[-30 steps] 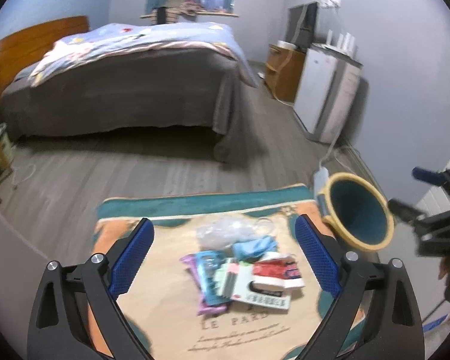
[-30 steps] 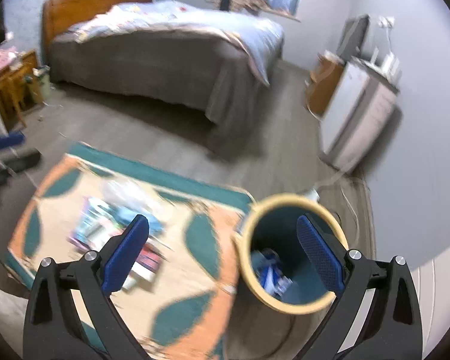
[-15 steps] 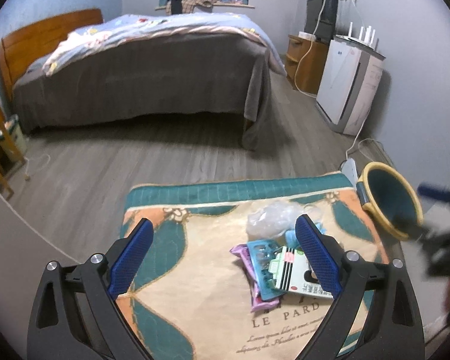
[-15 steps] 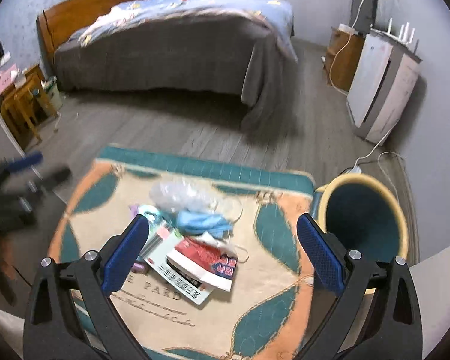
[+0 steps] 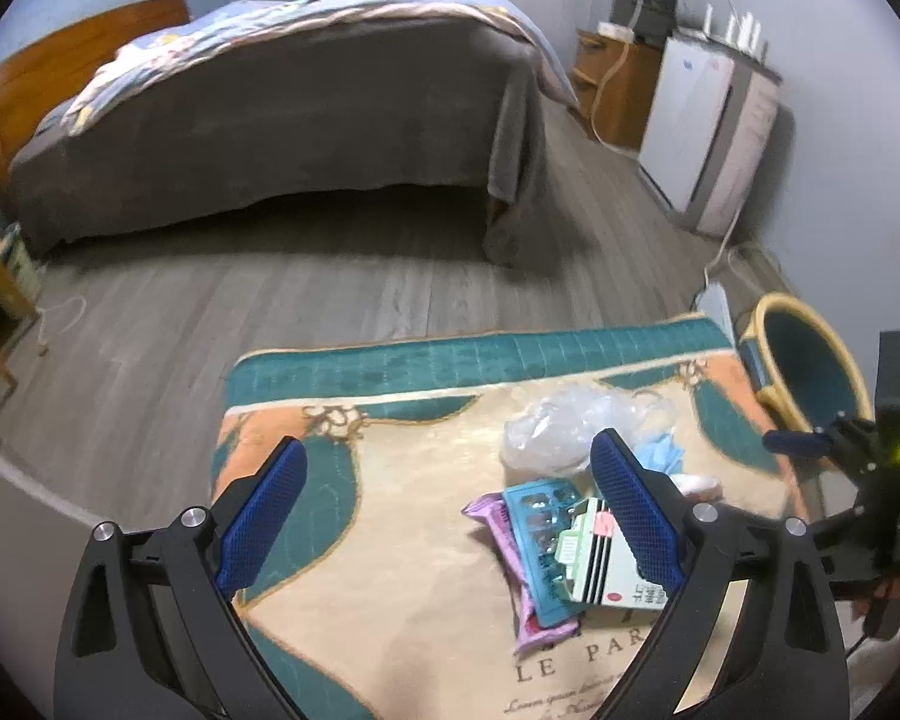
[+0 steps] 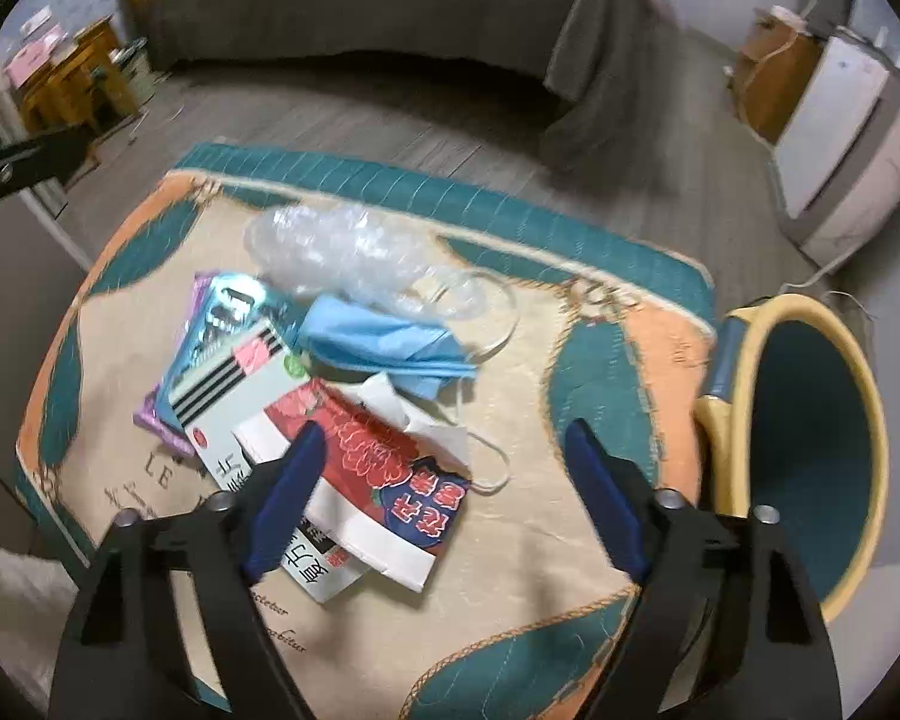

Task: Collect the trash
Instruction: 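Grasp the white-red paper bag with the right tool while the left tool grasps the clear plastic bag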

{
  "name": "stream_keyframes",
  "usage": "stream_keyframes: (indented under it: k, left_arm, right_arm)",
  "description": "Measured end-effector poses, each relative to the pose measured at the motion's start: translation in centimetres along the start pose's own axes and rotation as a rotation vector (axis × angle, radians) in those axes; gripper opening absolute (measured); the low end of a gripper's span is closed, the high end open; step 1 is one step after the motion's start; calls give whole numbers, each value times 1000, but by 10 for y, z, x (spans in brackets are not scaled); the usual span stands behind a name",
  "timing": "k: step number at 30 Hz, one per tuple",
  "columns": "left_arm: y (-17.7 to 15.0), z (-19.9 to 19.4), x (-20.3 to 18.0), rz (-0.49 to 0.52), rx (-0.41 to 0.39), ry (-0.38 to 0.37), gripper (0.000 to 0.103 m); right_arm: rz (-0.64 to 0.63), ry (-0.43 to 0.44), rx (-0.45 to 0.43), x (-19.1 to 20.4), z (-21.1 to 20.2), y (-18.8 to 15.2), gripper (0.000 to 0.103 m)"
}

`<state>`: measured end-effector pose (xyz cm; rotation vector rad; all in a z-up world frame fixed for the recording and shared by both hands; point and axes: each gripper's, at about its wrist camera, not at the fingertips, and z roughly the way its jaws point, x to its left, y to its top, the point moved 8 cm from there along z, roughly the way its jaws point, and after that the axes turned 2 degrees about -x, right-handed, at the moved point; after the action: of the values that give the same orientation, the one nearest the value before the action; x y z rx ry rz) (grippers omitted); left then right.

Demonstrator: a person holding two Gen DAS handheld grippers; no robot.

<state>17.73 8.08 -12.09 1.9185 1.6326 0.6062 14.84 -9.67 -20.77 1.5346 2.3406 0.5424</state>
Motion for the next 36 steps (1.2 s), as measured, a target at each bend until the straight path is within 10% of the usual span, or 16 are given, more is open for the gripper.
stream_keyframes:
  k: [15,25,30,36]
  left_arm:
    - [-7,93,-49,100,163,-63,90]
    - [-35,124,-69,197,303,-97,51]
    - [-33,114,-72,209,279,-111,27]
    - [-20,90,-79,214,203,-135,19]
  right_arm:
    - [-111,133,24,12,25,7,57]
    - [-147,210,52,17,26,7,41]
    - [-199,172,69,20,25,1,15]
    - [-181,150,45,16,8,-2,10]
